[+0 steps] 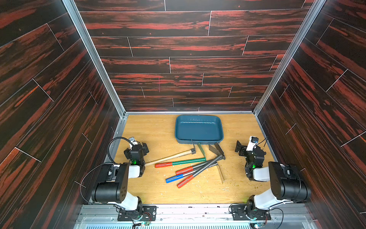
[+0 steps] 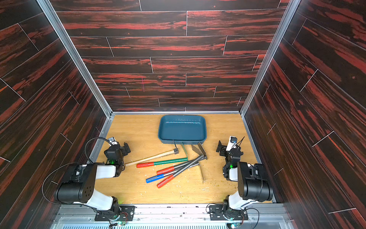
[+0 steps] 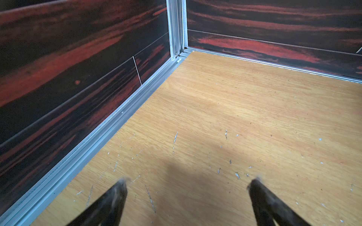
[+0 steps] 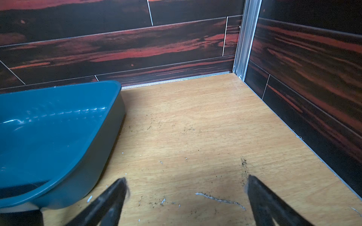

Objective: Put the small hoe into the storage box
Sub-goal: Pick up the hoe from the center of the board.

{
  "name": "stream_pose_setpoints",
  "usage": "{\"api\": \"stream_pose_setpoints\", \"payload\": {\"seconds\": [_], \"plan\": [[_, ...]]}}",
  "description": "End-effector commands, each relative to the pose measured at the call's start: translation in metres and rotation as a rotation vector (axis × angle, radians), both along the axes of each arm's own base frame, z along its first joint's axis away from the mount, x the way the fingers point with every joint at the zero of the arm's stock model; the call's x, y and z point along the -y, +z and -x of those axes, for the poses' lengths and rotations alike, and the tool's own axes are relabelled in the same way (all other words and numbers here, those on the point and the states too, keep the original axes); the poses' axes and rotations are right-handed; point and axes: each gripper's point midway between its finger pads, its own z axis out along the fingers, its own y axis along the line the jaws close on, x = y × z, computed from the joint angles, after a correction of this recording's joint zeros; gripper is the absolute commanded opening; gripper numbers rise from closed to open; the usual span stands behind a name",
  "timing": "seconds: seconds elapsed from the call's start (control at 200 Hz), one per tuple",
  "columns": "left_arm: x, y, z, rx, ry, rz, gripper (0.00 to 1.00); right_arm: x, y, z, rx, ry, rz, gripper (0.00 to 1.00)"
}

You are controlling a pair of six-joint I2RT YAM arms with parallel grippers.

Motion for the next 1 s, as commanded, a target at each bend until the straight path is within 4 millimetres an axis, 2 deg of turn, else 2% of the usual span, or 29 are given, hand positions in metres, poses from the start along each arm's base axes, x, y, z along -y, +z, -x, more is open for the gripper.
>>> {"api": "stream_pose_setpoints", "payload": {"seconds": [0.0,0.351,0.626,0.777,0.992], "plan": [[-0.002,0.012,-0.007,0.033,0.01,-0.017,1.0,0.002,0.006,-0.005,0.024,-0.008,-0.005,0.98],[-0.001,0.012,-0.005,0.037,0.006,-0.016,1.0,0.005,0.014,-0.004,0.026,-0.022,-0.009,0.98],[0.0,0.024,-0.012,-0.006,-0.004,-0.018,1.0,0.012,0.026,-0.004,0.003,-0.068,-0.009,0.98],[0.005,0.036,-0.018,-0.059,-0.037,-0.026,1.0,0.01,0.045,-0.012,-0.016,-0.088,0.019,0.98],[0.012,0.067,-0.017,-0.102,-0.049,0.024,1.0,0.006,0.078,-0.024,-0.083,-0.191,0.037,0.98]]}}
